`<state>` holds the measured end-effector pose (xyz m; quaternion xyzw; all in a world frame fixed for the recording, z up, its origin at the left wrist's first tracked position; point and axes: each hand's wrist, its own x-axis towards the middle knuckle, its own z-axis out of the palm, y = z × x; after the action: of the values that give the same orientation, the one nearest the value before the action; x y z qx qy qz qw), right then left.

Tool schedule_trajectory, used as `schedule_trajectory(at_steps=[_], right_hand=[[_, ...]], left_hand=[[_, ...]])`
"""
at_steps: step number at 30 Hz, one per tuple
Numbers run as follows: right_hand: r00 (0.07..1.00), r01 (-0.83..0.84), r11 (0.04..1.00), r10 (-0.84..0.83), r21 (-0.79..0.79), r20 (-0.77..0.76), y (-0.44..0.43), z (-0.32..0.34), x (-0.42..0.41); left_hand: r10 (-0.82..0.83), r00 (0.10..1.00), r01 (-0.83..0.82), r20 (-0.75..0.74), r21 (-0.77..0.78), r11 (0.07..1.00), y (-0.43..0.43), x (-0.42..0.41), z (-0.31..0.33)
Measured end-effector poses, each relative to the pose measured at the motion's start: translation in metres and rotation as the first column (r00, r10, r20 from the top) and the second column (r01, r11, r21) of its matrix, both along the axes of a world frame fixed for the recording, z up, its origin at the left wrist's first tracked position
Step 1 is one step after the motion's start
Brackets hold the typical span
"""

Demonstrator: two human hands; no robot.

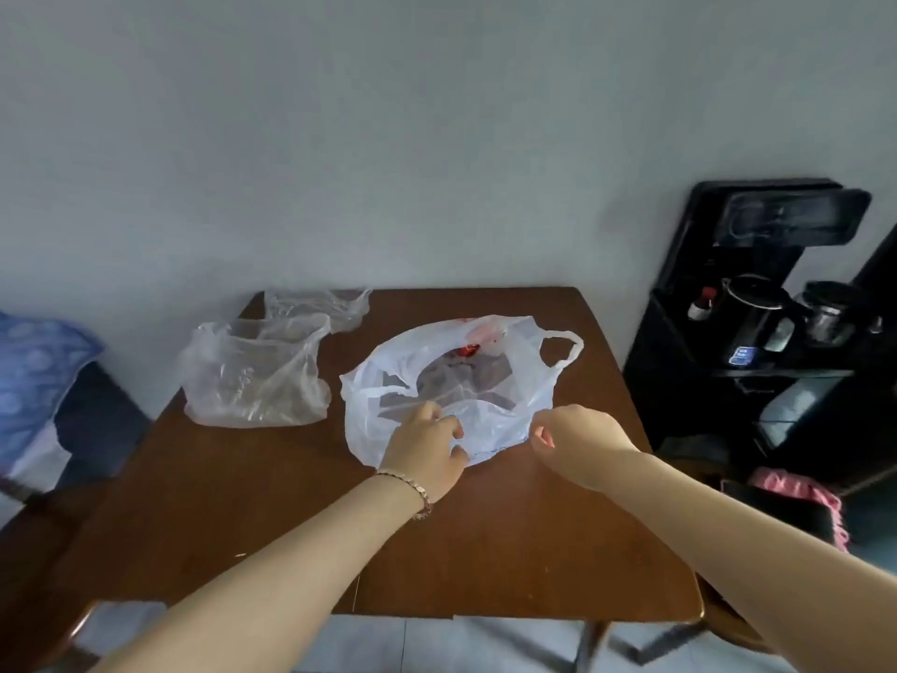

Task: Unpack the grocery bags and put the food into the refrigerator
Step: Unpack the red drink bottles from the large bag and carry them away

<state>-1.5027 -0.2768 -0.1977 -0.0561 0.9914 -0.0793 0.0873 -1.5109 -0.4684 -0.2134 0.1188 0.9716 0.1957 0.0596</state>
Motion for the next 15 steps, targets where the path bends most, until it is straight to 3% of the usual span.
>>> schedule_trajectory(at_steps=[4, 7, 11, 15], right_hand=[[0.999, 0.024, 0.993, -0.020, -0.114, 0.034, -0.012, -0.014, -0.072], [0.997, 0.045, 0.981, -0.031, -0.190, 0.076, -0.020, -0.035, -0.121], [0.986, 0.099, 0.975, -0.069, -0.198, 0.152, -0.025, -0.060, -0.186], [0.966, 0.147, 0.979, -0.112, -0.138, 0.231, -0.029, -0.087, -0.243]], left_hand=[[0.028, 1.000, -0.028, 0.003, -0.024, 0.999, -0.009, -0.069, -0.014], [-0.052, 0.999, 0.050, -0.010, -0.173, 0.984, -0.014, -0.129, -0.032], [-0.188, 0.975, 0.222, 0.121, -0.421, 0.880, -0.007, -0.213, -0.060], [-0.240, 0.937, 0.342, 0.253, -0.536, 0.771, 0.005, -0.285, -0.096]])
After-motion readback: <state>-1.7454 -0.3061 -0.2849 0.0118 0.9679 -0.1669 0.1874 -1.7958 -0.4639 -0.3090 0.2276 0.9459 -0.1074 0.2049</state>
